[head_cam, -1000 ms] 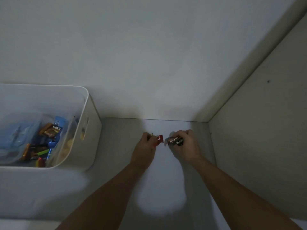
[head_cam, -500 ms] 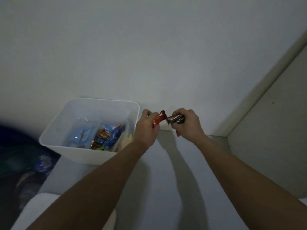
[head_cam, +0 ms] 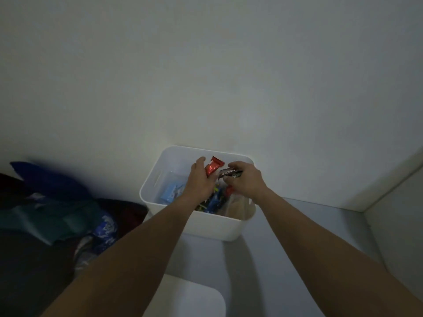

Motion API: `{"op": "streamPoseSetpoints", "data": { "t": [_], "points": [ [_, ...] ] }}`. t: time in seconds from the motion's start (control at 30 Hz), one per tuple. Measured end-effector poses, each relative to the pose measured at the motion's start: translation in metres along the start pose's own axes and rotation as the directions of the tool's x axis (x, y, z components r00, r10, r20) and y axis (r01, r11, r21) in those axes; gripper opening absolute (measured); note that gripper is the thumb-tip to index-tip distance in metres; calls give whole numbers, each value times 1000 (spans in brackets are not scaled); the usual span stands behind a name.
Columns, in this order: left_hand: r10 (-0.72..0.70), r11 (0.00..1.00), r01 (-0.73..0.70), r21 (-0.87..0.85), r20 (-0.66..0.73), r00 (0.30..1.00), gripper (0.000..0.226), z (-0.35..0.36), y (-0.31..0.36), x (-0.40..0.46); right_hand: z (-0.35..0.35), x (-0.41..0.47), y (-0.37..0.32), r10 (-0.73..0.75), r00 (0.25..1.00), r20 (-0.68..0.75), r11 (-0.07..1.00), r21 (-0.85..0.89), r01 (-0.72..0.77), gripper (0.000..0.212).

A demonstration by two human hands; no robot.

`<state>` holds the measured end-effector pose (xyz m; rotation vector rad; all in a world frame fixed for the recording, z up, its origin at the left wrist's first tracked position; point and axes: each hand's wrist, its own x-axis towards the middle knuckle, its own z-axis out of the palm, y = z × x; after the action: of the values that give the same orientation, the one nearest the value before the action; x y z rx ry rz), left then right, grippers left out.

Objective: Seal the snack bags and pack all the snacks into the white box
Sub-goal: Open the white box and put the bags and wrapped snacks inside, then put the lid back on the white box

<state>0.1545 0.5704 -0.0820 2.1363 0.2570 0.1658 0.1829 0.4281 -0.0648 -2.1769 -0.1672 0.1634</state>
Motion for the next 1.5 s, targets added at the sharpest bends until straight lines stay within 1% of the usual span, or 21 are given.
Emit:
{"op": "streamPoseSetpoints", "data": {
  "t": [0.03, 0.13, 0.2, 0.27, 0.37, 0.5, 0.57, 0.63, 0.67, 0.73, 0.77, 0.8, 0.9, 0.97, 1.03, 1.1, 1.17, 1.23, 1.37, 1.43, 1.5],
  "points": [
    [-45, 999, 46, -25, 43, 998, 53, -3, -4, 2, 4, -3, -4, 21, 1000, 15, 1000, -14, -21, 48],
    [-108, 993, 112, -21, 132, 985, 49, -14, -12, 1, 9, -11, -8, 85, 996, 19, 995, -58, -84, 54],
    [-133, 991, 135, -8, 111, 985, 52, -22, -19, -1, 9, -17, -6, 128, 992, -14, 990, -64, -129, 55],
    [-107, 994, 107, -5, 65, 992, 51, -31, -26, -6, 8, -26, -6, 168, 985, -44, 985, -31, -170, 52],
    [-41, 999, 41, -5, -7, 999, 42, -42, -37, -16, 7, -41, -4, 197, 972, -129, 980, 36, -193, 37],
    [60, 998, -62, -8, -134, 989, 34, -57, -53, -40, 11, -71, 4, 160, 953, -257, 987, 46, -153, 9],
    [105, 994, -108, -9, -190, 976, 34, -63, -64, -54, 17, -90, 13, 163, 944, -288, 987, 52, -155, 10],
    [175, 984, -176, 16, -248, 953, 29, -67, -72, -73, 25, -109, 22, 173, 945, -277, 985, 44, -167, 12],
    [247, 969, -233, 84, -301, 921, 24, -69, -76, -83, 30, -120, 26, 180, 949, -259, 984, 42, -175, 13],
    [399, 914, -327, 240, -380, 834, 16, -71, -83, -101, 41, -138, 36, 199, 956, -217, 980, 44, -194, 14],
    [434, 896, -347, 276, -383, 815, 17, -72, -87, -112, 46, -149, 40, 211, 958, -192, 977, 37, -208, 14],
    [437, 892, -345, 291, -366, 822, 21, -72, -91, -123, 52, -159, 43, 226, 960, -164, 974, 22, -225, 14],
    [359, 917, -273, 291, -304, 882, 32, -70, -117, -156, 66, -188, 55, 269, 962, -44, 962, -37, -271, 11],
    [274, 937, -205, 282, -233, 933, 30, -69, -138, -180, 75, -208, 64, 305, 952, 24, 949, -91, -302, 11],
    [142, 953, -95, 288, -146, 979, 28, -70, -159, -203, 85, -228, 71, 364, 927, 88, 927, -136, -351, 22],
    [23, 946, 8, 323, -93, 995, 31, -71, -182, -223, 95, -247, 79, 410, 899, 153, 904, -198, -378, 35],
    [-75, 927, 97, 363, -74, 994, 37, -75, -201, -241, 103, -264, 85, 441, 877, 194, 883, -269, -384, 48],
    [-175, 896, 184, 404, -58, 983, 45, -79, -216, -255, 110, -279, 86, 445, 864, 235, 869, -345, -354, 55],
    [-329, 792, 297, 533, -37, 944, 56, -86, -236, -276, 123, -299, 86, 446, 847, 290, 855, -418, -307, 60],
    [-396, 761, 358, 541, -49, 917, 55, -89, -243, -282, 130, -306, 86, 446, 840, 308, 853, -432, -294, 64],
    [-478, 737, 432, 519, -51, 877, 60, -91, -249, -285, 136, -311, 86, 454, 831, 323, 850, -438, -294, 66]
  ]
}}
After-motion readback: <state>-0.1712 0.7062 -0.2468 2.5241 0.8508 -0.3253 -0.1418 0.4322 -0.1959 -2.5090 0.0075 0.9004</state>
